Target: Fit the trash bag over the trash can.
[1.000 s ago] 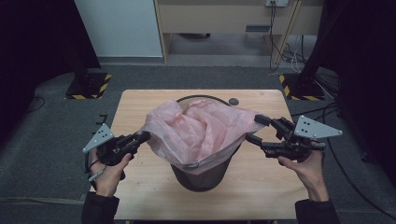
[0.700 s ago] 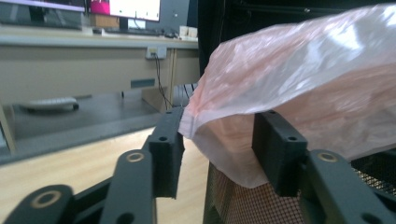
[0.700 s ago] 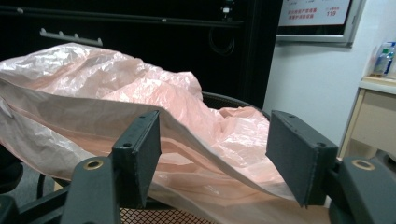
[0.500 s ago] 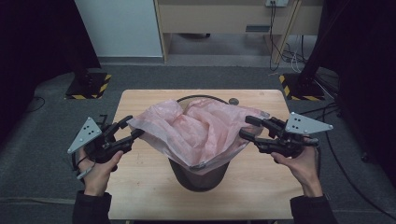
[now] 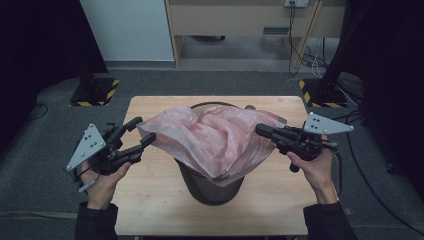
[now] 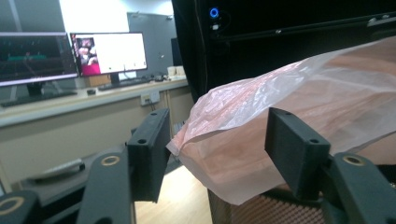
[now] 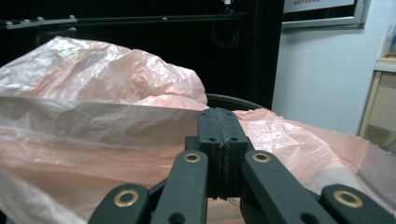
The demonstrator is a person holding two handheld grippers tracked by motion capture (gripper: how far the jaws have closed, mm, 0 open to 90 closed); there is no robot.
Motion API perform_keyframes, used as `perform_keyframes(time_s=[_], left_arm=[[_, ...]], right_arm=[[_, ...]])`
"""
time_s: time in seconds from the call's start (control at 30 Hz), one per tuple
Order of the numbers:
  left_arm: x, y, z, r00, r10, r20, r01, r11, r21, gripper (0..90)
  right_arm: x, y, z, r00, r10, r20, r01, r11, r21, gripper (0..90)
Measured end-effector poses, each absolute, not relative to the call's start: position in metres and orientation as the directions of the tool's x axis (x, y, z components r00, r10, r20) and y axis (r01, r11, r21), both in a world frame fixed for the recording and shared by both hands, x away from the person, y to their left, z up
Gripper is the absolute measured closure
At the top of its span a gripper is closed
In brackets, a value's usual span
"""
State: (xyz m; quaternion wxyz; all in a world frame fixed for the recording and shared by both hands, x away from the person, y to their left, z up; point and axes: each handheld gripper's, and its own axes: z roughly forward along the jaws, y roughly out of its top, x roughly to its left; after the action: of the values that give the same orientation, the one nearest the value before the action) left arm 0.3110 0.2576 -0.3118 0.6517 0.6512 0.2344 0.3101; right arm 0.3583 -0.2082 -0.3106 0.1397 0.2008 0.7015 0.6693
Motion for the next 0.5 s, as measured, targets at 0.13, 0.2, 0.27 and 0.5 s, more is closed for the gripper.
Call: perform_keyframes(time_s=[0.13, 0.2, 0.27, 0.5], left_arm=[[0.313, 0.255, -0.308, 0.711, 0.695, 0.108, -0.119, -0.033, 0.992, 47.2], [0.315, 0.252, -0.309, 0.718, 0.688, 0.108, -0.115, -0.036, 0.993, 52.7], [0.316, 0.249, -0.311, 0.733, 0.673, 0.103, -0.106, -0.036, 0.994, 59.2], [0.32, 0.243, -0.315, 0.752, 0.659, 0.03, -0.031, -0.009, 0.999, 88.0]], right_arm=[[0.362, -0.207, -0.311, -0.873, 0.48, 0.084, 0.106, 0.019, 0.994, 90.0], [0.363, -0.206, -0.311, -0.87, 0.486, 0.089, 0.113, 0.019, 0.993, 90.0], [0.364, -0.205, -0.312, -0.864, 0.495, 0.094, 0.116, 0.015, 0.993, 90.0], [0.368, -0.205, -0.311, -0.837, 0.535, 0.113, 0.128, -0.009, 0.992, 90.0]])
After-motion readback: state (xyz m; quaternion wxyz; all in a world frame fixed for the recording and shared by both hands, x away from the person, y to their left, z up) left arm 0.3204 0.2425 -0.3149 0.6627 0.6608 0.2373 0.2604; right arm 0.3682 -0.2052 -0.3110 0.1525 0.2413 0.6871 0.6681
